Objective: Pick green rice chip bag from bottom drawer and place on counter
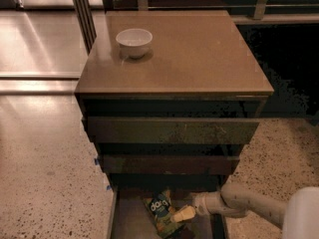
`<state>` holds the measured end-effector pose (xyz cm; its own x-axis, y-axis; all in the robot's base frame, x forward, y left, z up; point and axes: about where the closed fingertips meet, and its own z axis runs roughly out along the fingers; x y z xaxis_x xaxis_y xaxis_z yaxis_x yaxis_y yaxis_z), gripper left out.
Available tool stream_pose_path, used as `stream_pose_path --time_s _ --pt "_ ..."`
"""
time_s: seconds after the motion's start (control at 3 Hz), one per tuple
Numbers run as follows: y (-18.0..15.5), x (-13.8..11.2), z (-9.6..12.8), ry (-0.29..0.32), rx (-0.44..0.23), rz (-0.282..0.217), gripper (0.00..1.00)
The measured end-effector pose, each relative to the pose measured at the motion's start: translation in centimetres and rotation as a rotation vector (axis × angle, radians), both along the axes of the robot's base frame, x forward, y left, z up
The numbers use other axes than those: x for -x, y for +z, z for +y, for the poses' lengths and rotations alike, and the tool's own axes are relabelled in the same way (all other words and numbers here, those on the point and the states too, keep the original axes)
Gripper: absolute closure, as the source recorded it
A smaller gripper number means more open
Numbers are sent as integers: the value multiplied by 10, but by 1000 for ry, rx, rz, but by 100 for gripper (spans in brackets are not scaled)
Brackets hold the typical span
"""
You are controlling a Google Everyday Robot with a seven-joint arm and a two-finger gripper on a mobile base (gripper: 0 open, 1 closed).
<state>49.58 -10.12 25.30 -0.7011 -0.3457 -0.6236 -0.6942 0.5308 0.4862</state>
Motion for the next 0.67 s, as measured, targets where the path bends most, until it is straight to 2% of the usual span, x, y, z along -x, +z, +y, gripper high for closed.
stream_pose_path --time_s 0.67 --pt "-8 -3 -2 -41 11 -12 0"
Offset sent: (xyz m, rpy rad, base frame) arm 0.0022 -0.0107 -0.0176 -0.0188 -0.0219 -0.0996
